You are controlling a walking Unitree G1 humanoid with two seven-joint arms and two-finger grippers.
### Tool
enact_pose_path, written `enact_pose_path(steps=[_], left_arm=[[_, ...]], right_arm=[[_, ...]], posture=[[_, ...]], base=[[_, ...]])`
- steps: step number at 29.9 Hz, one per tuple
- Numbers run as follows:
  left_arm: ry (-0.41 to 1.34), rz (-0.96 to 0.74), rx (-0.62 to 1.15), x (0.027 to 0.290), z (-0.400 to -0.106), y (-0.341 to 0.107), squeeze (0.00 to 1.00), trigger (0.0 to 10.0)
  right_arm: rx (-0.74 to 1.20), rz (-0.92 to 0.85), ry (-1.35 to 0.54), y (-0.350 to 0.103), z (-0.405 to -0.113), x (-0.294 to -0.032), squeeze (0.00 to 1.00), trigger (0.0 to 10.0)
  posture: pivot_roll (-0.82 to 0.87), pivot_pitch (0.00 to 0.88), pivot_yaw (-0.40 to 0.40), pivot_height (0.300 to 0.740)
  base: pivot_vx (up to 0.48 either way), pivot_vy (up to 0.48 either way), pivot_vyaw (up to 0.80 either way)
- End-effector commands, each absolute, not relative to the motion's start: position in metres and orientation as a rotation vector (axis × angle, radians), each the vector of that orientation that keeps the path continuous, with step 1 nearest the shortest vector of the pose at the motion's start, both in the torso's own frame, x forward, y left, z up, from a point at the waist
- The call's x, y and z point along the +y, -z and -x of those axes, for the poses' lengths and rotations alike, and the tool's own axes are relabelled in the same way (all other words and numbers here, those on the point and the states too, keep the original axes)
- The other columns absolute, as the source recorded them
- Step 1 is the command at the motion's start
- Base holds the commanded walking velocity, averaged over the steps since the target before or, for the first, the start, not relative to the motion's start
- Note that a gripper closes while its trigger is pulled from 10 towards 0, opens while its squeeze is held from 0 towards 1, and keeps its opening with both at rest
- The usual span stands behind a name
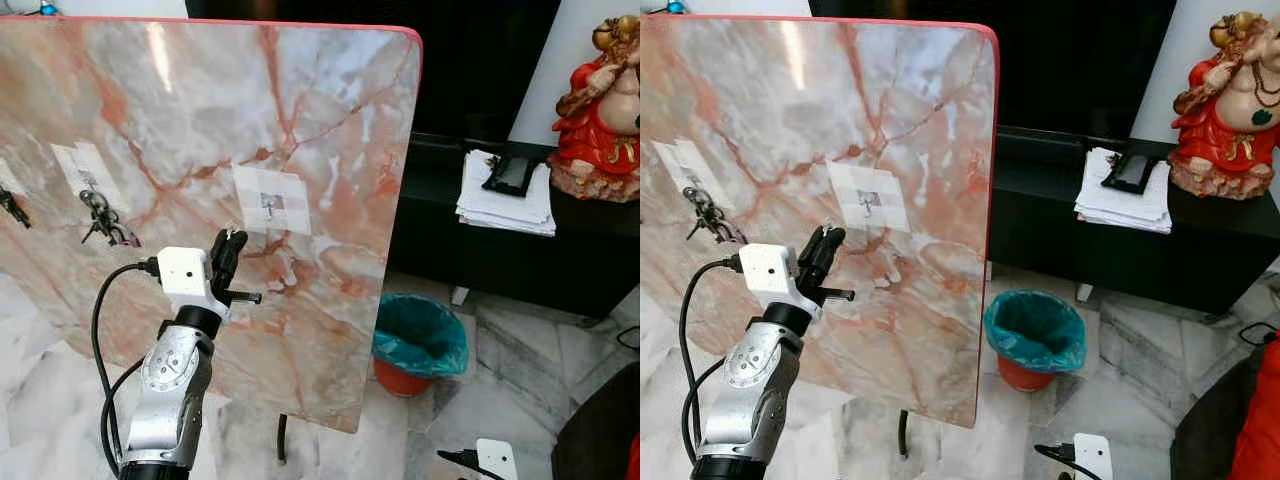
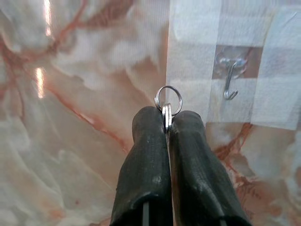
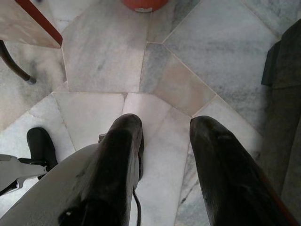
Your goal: Hang keys on a hook
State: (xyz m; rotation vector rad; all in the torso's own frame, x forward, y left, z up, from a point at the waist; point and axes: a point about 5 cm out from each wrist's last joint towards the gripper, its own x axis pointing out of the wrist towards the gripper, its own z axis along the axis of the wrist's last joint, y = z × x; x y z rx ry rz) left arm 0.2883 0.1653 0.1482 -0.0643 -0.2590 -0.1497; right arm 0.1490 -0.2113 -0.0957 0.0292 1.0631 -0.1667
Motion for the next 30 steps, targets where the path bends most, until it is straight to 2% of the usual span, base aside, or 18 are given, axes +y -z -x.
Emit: enact_pose_path(steps=[1,6,13,30], left_arm=[[0.159,0.056,-0.265,0.164,-0.287,-0.152,0.0,10.0],[0.172,0.039,-0.269,0.161,-0.286,-0.152,0.0,10.0],[0.165,0.041,-0.273,0.162,-0.287,-0.154,0.0,10.0],[0.159,0.037,-0.29,0.162,-0.286,-0.156,0.0,10.0]], right_arm=[[1.059,-0.038,0.17,0.096,-0.149,-0.212,0.0,10.0],[1.058,-0.041,0.16,0.096,-0.152,-0.205,0.0,10.0],[1.057,-0.043,0.15,0.096,-0.154,-0.195,0.0,10.0],[1.051,-0.03,0.139,0.096,-0.156,-0.195,0.0,10.0]], posture=[[-0.15,0.0,0.019,0.74],[-0.15,0.0,0.018,0.74],[-0.15,0.0,0.019,0.74],[-0.14,0.0,0.018,0.74]], base=[[0.0,0.0,0.0],[0.0,-0.13,0.0],[0.0,-0.472,0.0],[0.0,0.0,0.0]])
